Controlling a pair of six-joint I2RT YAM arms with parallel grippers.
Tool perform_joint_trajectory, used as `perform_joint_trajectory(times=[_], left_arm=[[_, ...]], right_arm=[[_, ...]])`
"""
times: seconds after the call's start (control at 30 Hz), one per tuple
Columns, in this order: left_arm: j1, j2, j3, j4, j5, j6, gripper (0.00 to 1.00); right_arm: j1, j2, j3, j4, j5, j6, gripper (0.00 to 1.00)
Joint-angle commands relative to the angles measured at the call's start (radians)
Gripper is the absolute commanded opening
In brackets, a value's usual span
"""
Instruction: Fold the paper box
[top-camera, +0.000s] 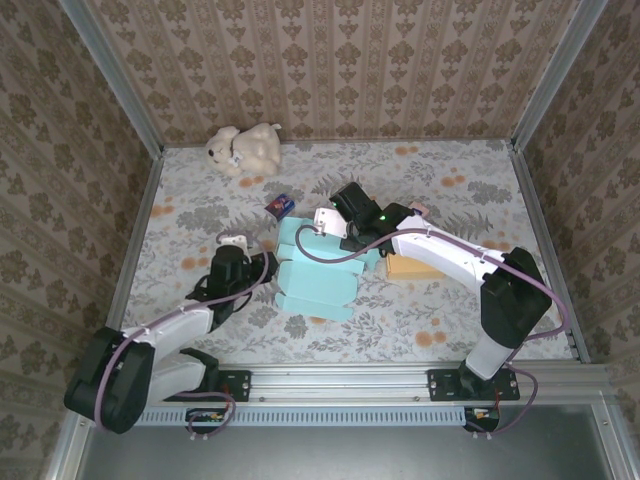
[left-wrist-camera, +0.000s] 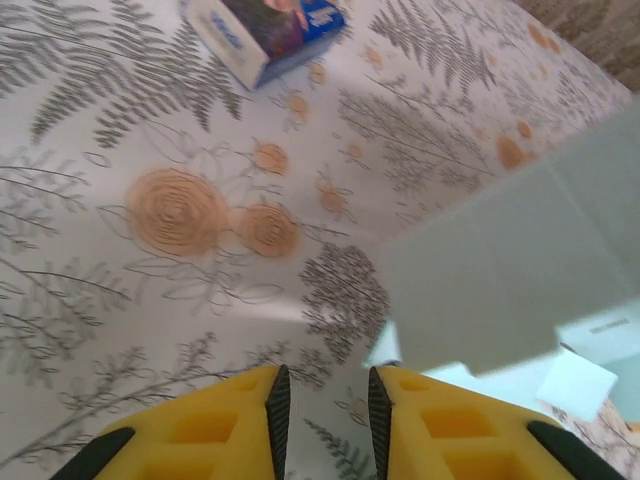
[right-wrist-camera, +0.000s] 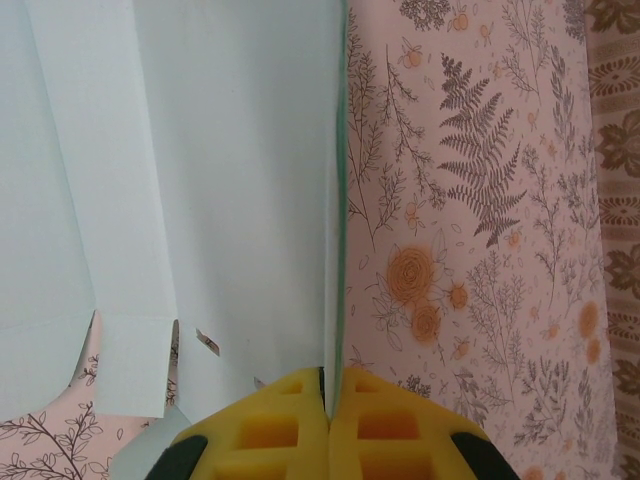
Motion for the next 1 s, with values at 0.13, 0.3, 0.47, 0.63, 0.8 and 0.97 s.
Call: perform_joint_trajectory(times=[0.13,0.3,0.47,0.63,0.8,0.97], left_arm=[[0.003,0.037,-0.011,0.175,0.186,-0.076,0.21],[-0.208,-0.087,0.031,0.085,0.059,0.07,0.16],[-0.223,-0.133,0.073,0.005,-0.06,0.124,0.16],[-0.225,-0.055,0.096,0.079,0.015,0.092,0.15],[-0.204,0.04,0.142,0.088,0.004,0.113,0.14],[-0.145,0.068,0.134,0.127,-0.064,0.104,0.15]], right_arm=[[-0.006,0.019,0.037,0.003,0.003,0.022,0.0],[-0.019,0.025,0.044,-0.001,-0.04,0.034,0.0],[-0.024,0.015,0.037,-0.008,-0.069,0.034,0.0],[-0.033,0.008,0.031,-0.003,-0.071,0.036,0.0],[-0.036,0.006,0.03,-0.004,-0.09,0.039,0.0],[-0.036,0.009,0.031,-0.009,-0.094,0.037,0.0]])
